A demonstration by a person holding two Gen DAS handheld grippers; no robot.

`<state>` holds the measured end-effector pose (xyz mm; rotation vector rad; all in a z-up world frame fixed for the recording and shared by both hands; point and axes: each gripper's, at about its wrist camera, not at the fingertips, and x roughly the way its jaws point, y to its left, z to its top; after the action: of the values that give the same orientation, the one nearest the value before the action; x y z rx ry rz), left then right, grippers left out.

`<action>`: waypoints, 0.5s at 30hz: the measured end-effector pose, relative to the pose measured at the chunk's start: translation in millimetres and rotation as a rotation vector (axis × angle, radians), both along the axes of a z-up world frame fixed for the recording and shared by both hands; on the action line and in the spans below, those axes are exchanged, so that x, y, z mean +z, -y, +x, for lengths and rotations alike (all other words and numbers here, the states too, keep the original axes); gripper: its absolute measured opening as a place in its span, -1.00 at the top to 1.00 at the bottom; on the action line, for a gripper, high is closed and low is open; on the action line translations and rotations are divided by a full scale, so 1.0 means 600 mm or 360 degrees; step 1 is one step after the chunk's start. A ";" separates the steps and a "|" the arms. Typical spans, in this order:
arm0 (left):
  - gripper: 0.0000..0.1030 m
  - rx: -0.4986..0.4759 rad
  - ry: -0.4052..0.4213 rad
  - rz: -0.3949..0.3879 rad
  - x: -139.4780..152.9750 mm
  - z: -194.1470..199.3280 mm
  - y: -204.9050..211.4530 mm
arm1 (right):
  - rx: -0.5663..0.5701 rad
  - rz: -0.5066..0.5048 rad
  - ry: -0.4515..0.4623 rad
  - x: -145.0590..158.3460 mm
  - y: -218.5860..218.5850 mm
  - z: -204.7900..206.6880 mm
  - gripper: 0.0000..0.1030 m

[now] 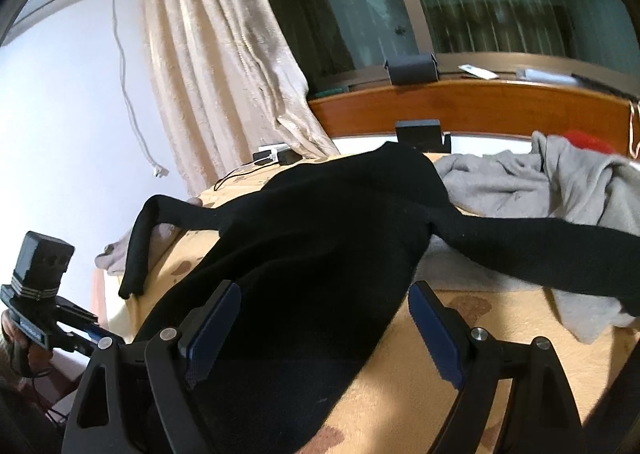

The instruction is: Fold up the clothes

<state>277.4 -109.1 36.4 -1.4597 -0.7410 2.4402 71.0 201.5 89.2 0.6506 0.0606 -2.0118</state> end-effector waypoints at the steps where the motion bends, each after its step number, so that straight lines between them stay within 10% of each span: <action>1: 0.11 0.0016 0.0009 0.0018 -0.005 -0.001 0.005 | -0.0002 0.0000 -0.0007 0.002 -0.004 0.004 -0.71; 15: 0.11 0.0215 0.0038 0.0139 -0.039 -0.003 0.051 | -0.0086 -0.0010 0.0075 -0.022 -0.049 0.012 -0.71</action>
<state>275.6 -139.5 13.1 -1.4529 -0.9685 2.4562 78.3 231.2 76.0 0.7025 0.0087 -2.0468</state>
